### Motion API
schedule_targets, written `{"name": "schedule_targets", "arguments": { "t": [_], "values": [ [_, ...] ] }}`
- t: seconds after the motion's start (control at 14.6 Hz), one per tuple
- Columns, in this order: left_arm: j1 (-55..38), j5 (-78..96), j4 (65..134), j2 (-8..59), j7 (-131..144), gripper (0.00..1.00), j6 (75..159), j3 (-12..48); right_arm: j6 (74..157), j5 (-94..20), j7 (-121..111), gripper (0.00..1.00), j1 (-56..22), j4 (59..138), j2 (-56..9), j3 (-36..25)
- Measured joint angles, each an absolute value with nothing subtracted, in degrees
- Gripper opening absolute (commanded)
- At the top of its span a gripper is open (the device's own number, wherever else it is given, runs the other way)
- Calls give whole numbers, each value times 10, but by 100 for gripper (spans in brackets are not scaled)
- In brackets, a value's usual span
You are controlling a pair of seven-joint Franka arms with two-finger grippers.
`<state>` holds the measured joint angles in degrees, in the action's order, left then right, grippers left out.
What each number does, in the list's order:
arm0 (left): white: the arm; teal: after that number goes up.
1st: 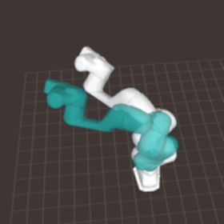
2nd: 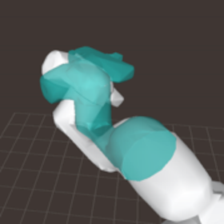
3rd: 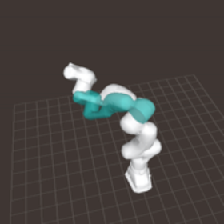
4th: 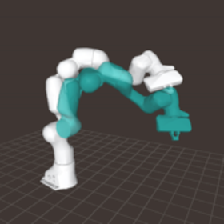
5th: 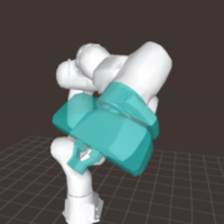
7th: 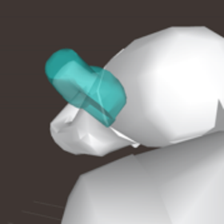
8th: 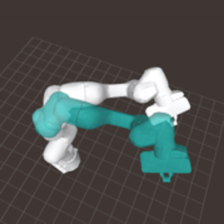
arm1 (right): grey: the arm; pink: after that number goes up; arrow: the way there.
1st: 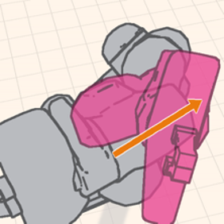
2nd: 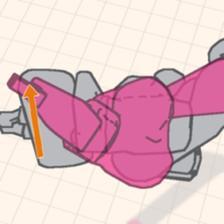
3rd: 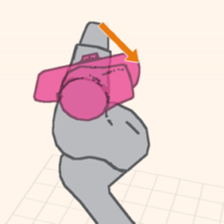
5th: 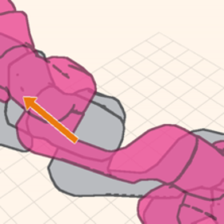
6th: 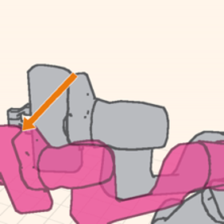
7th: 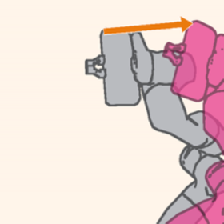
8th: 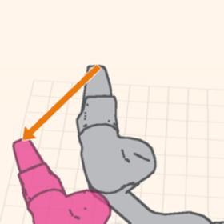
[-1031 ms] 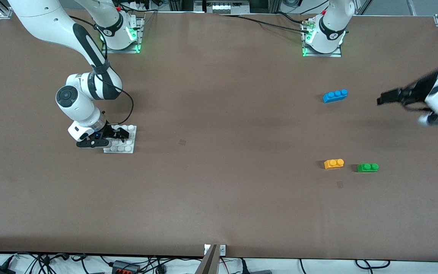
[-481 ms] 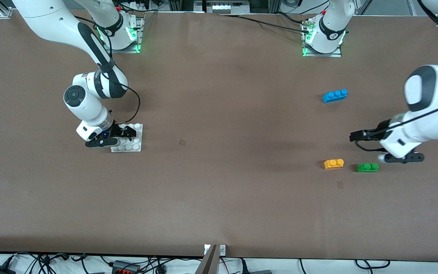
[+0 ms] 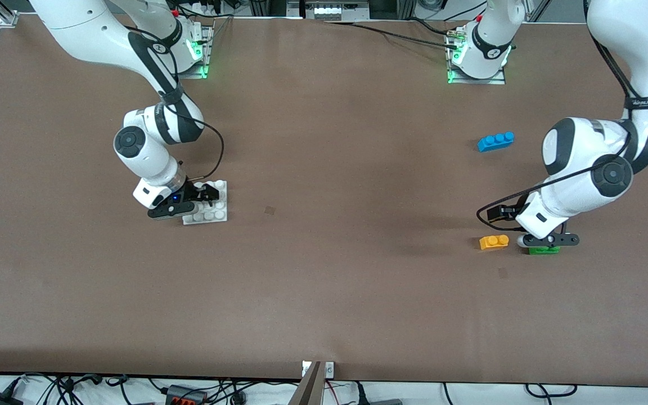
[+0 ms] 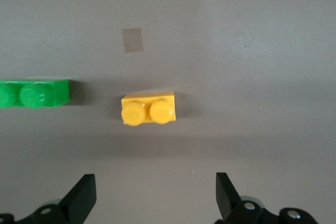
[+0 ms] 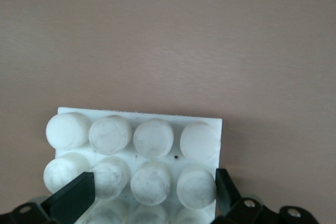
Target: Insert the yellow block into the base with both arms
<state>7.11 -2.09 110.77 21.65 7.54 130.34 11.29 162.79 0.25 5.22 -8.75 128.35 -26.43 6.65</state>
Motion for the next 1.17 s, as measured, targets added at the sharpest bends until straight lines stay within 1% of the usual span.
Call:
{"name": "schedule_targets", "arguments": {
  "t": [0.21,0.55,0.89,1.17],
  "values": [
    [74,-22,1140,220,75,100,1362,112,1628,2,122,100,-133,1259,-281,68],
    [75,-22,1144,242,75,100,1408,109,1628,2,231,100,-203,1202,-332,69],
    [76,-27,1142,267,74,100,1433,105,1630,2,311,100,-248,1152,-367,70],
    [86,-43,1128,272,75,100,1438,103,1630,2,367,100,-293,1105,-396,72]
  ]
}}
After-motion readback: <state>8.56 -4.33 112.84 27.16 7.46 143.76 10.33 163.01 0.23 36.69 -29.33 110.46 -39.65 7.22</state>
